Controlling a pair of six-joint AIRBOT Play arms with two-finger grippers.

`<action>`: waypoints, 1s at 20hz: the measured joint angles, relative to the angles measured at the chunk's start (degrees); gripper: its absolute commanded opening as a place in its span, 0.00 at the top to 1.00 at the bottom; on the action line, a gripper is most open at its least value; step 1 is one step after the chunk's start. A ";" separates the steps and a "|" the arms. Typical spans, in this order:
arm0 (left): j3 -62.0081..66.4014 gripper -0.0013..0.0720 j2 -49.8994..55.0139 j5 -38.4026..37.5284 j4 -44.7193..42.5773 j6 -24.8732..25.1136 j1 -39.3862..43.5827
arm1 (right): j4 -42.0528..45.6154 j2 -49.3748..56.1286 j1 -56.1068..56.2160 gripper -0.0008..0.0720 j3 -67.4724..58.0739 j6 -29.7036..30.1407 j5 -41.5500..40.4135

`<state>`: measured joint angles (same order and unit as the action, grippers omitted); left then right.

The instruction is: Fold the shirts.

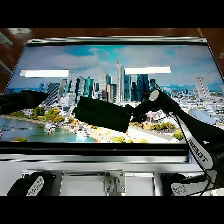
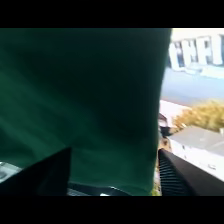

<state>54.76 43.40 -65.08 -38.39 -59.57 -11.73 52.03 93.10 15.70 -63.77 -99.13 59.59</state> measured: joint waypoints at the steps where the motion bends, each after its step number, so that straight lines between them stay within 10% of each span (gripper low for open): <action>1: 0.00 0.93 0.00 0.04 0.13 -0.04 0.00 | -0.85 0.50 0.00 0.71 0.02 0.63 -0.42; 2: -0.02 0.93 0.00 0.04 0.44 -0.11 0.00 | -1.68 0.81 0.00 0.90 0.00 1.25 -0.68; 12: -0.02 0.93 0.00 0.07 2.82 -2.21 0.00 | -1.81 -6.97 -3.39 0.91 -7.65 12.96 1.90; 20: -0.02 0.93 0.00 -3.67 7.85 -2.84 0.00 | 9.46 -22.38 -29.11 0.91 -14.40 10.97 7.58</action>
<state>54.74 43.40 -68.75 -30.55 -62.41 -11.73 61.49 70.72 -13.41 -78.17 -88.16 67.18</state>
